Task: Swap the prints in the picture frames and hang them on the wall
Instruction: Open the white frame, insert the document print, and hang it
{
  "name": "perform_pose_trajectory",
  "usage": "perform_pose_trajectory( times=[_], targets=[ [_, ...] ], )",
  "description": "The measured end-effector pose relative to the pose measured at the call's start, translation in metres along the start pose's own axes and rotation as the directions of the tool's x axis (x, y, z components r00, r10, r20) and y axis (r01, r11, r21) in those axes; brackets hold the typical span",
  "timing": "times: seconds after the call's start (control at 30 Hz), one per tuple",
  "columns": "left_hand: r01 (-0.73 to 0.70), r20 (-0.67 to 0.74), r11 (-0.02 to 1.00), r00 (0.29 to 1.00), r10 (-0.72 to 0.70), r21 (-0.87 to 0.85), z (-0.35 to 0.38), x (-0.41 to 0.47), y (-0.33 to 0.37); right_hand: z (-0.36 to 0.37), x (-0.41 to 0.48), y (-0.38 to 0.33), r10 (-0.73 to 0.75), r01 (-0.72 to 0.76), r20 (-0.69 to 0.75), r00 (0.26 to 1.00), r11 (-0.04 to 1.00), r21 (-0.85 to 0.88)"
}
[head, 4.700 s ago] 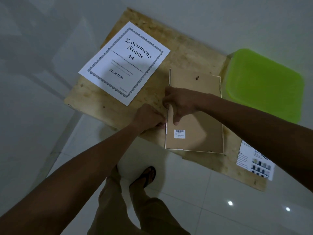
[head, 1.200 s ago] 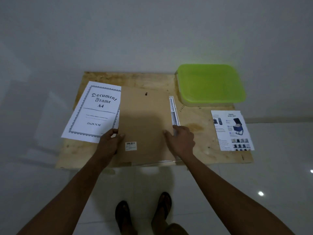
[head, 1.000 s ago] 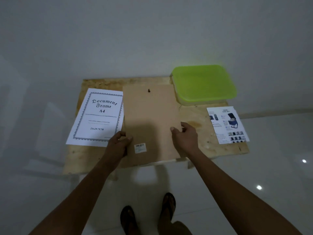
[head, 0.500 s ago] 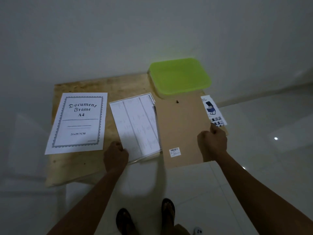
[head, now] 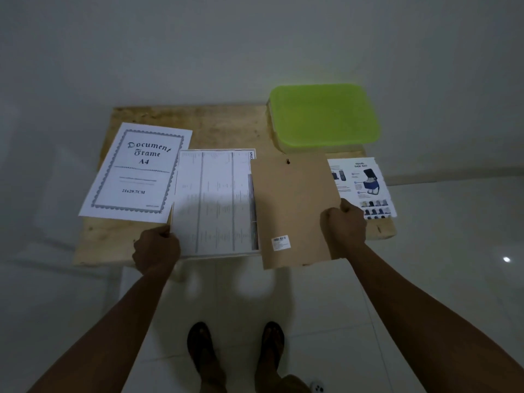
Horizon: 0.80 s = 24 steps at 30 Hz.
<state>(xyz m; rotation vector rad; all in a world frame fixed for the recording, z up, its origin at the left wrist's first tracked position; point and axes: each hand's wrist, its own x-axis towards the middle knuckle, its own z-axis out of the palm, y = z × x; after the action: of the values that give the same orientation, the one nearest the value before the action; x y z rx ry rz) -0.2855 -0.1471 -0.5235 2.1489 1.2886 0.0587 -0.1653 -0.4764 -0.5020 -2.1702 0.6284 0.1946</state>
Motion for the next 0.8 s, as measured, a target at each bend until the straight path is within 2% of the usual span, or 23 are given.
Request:
perform_pose_trajectory(
  times=[0.1, 0.3, 0.43, 0.53, 0.63, 0.8],
  targets=[
    [0.061, -0.023, 0.998, 0.998, -0.061, 0.004, -0.002, -0.001, 0.000, 0.000, 0.006, 0.003, -0.003, 0.003, -0.005, 1.000, 1.000, 0.003],
    [0.094, -0.041, 0.996, 0.995, -0.094, -0.007, -0.007, 0.000, -0.011, 0.005, 0.015, 0.016, -0.002, 0.002, -0.034, 0.999, 1.000, 0.004],
    [0.085, -0.028, 0.996, 0.996, -0.085, -0.017, -0.006, 0.001, -0.018, 0.023, 0.015, 0.022, -0.108, 0.108, 0.005, 0.994, 0.994, -0.008],
    [0.074, -0.025, 0.997, 0.997, -0.075, -0.025, -0.006, 0.000, -0.022, 0.041, 0.017, 0.024, -0.205, 0.196, -0.024, 0.978, 0.959, -0.206],
    [0.089, -0.027, 0.995, 0.996, -0.090, -0.039, -0.008, -0.001, -0.025, 0.051, 0.014, 0.026, -0.255, 0.187, -0.070, 0.964, 0.846, -0.500],
    [0.091, 0.018, 0.993, 0.996, -0.090, -0.072, -0.014, -0.001, -0.028, 0.059, -0.003, 0.018, -0.290, 0.186, -0.095, 0.952, 0.798, -0.574]
  ],
)
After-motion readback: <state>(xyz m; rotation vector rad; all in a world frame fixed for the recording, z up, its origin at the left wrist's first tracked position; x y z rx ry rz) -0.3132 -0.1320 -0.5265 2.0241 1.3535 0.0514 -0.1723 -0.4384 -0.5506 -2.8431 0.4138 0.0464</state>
